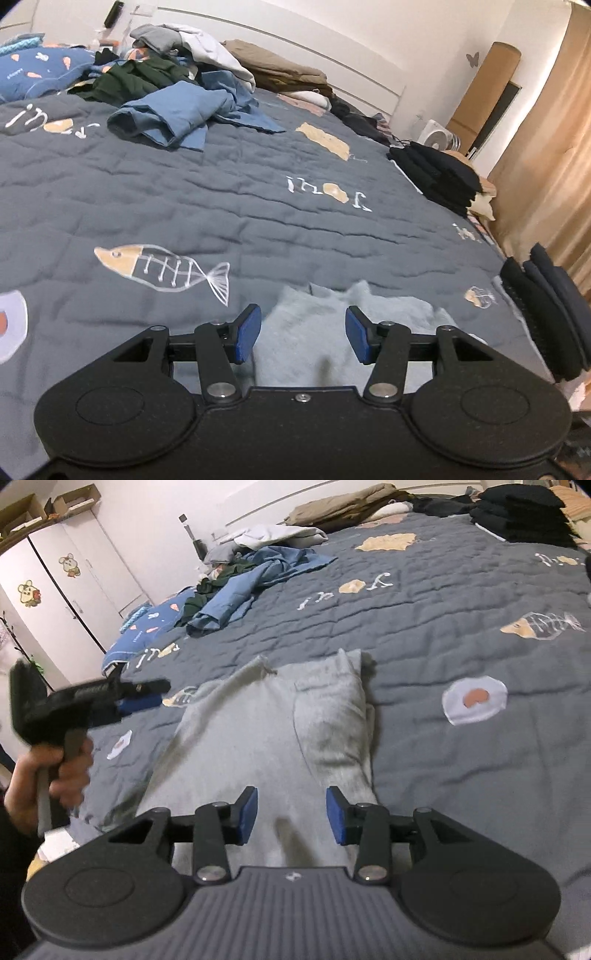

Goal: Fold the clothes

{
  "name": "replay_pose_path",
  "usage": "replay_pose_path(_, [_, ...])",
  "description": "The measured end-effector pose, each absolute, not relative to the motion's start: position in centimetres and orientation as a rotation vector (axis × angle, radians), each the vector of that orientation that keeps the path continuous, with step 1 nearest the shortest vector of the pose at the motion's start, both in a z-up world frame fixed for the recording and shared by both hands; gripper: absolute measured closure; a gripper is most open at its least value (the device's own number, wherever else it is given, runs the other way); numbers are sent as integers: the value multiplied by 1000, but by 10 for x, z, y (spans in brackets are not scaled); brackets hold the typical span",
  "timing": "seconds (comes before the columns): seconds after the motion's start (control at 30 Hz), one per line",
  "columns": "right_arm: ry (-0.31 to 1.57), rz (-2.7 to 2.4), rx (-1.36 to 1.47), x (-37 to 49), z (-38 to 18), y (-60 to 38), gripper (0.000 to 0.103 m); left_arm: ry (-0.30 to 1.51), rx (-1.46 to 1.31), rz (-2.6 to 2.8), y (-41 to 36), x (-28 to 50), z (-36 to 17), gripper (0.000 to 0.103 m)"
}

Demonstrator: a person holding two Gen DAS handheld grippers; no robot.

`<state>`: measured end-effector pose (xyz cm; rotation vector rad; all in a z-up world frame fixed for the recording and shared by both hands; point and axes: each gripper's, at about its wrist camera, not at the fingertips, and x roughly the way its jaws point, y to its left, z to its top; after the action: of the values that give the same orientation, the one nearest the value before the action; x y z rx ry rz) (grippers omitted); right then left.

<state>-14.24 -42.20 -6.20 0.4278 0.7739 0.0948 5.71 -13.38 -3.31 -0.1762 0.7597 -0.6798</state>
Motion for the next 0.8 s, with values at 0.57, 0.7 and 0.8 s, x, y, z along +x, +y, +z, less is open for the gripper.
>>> replay_pose_path(0.57, [881, 96, 477, -163, -89, -422, 95, 897, -175, -706, -162, 101, -79, 91])
replay_pose_path(0.7, [863, 104, 517, -171, -85, -429, 100, 851, -184, -686, -156, 102, -72, 96])
replay_pose_path(0.8, [849, 103, 529, -176, -81, -434, 101, 823, -212, -671, -153, 105, -67, 96])
